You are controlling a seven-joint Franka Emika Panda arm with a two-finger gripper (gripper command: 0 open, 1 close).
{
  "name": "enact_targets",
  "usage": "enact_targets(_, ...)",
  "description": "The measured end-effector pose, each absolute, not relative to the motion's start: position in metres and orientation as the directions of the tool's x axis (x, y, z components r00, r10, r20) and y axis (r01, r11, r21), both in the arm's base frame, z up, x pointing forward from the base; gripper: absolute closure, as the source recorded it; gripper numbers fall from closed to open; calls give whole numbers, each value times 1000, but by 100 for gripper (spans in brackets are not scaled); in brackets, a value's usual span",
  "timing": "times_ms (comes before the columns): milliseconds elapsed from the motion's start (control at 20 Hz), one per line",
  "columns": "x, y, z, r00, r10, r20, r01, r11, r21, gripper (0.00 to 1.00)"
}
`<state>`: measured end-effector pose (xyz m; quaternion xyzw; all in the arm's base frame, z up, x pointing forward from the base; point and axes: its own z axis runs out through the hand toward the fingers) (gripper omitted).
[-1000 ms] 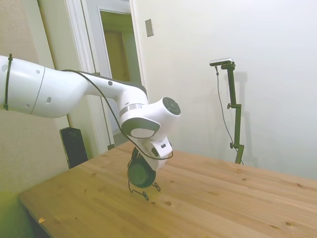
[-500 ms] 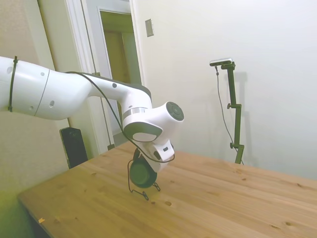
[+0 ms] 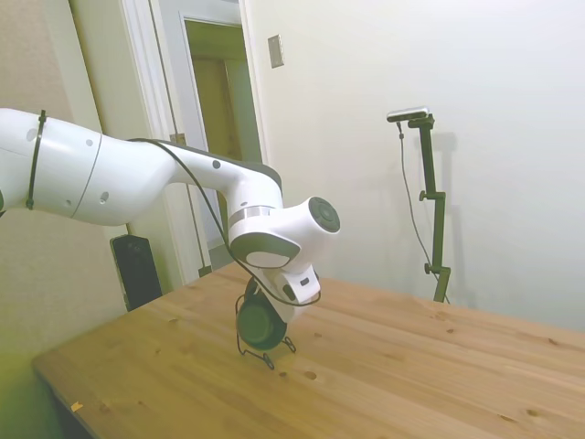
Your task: Load the bowl
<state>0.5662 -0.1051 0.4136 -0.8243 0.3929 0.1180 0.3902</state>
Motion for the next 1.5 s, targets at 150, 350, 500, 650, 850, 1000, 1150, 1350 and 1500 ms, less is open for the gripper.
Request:
enact_targets(150, 567, -105, 409, 659, -556, -507, -744, -386, -545, 100)
enact_targets(350, 569, -104, 398, 653, -554, -517, -752, -387, -534, 100)
enact_targets(500, 570, -103, 397, 652, -556, -515, -752, -390, -532, 100)
enact_targets(650, 571, -103, 396, 653, -562, -508, -751, -392, -532, 100)
enact_targets(850, 572, -99, 397, 660, -563, -498, -745, -406, -529, 0)
enact_targets(1000, 572, -98, 398, 664, -566, -489, -742, -416, -525, 0)
enact_targets(1150, 572, -96, 402, 655, -578, -486, -750, -422, -509, 0)
enact_targets(1350, 570, -93, 419, 649, -603, -464, -754, -431, -496, 0)
enact_targets(1500, 567, -93, 433, 654, -611, -447, -748, -431, -505, 0)
